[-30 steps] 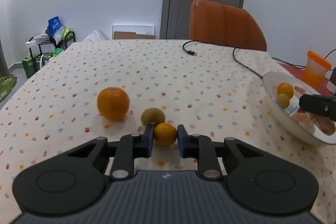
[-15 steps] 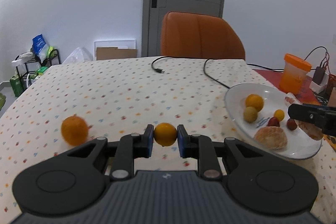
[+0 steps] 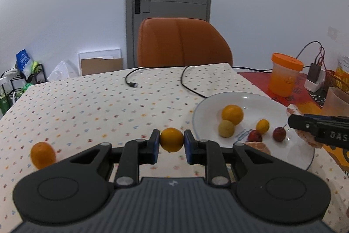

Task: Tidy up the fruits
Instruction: 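Carry the pomelo segment with the right tool while the left tool carries the citrus to the bowl, then open the right tool over the bowl while the left tool releases the citrus there, then move both tools back over the large orange and green fruit, then grasp the green round fruit with the right tool while the left tool grasps the large orange, then carry the green fruit with the right tool while the left tool carries the orange to the bowl, then open the right tool over the bowl while the left tool releases the orange there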

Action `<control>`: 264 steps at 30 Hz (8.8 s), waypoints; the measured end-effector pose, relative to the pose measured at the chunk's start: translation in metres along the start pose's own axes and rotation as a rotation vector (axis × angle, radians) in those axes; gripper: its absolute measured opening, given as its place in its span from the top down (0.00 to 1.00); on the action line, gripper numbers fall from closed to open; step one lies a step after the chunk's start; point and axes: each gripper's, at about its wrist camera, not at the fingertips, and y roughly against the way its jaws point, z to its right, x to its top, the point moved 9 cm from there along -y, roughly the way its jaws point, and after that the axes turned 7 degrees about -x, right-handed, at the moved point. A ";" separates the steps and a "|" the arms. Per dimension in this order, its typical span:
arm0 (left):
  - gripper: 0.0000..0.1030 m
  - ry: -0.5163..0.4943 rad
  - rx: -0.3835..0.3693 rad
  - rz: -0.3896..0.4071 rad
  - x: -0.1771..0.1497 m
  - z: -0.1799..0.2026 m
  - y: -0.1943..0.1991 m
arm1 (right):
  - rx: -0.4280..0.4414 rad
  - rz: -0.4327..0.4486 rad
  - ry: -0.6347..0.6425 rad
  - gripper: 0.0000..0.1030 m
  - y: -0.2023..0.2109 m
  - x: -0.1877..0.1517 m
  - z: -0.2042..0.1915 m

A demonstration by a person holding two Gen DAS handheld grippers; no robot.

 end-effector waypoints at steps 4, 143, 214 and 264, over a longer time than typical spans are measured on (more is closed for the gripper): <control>0.79 -0.015 -0.013 -0.001 0.002 0.009 -0.005 | -0.015 0.011 -0.012 0.64 -0.003 0.003 0.007; 0.08 0.227 0.322 -0.017 -0.051 -0.224 0.098 | 0.498 -0.189 0.201 0.75 -0.023 -0.043 -0.274; 0.63 0.069 -0.010 -0.036 -0.018 -0.047 0.021 | 0.108 -0.049 -0.018 0.75 0.026 -0.014 -0.051; 0.30 -0.018 -0.033 -0.033 0.004 -0.006 0.012 | 0.095 -0.043 -0.083 0.58 0.032 -0.017 -0.023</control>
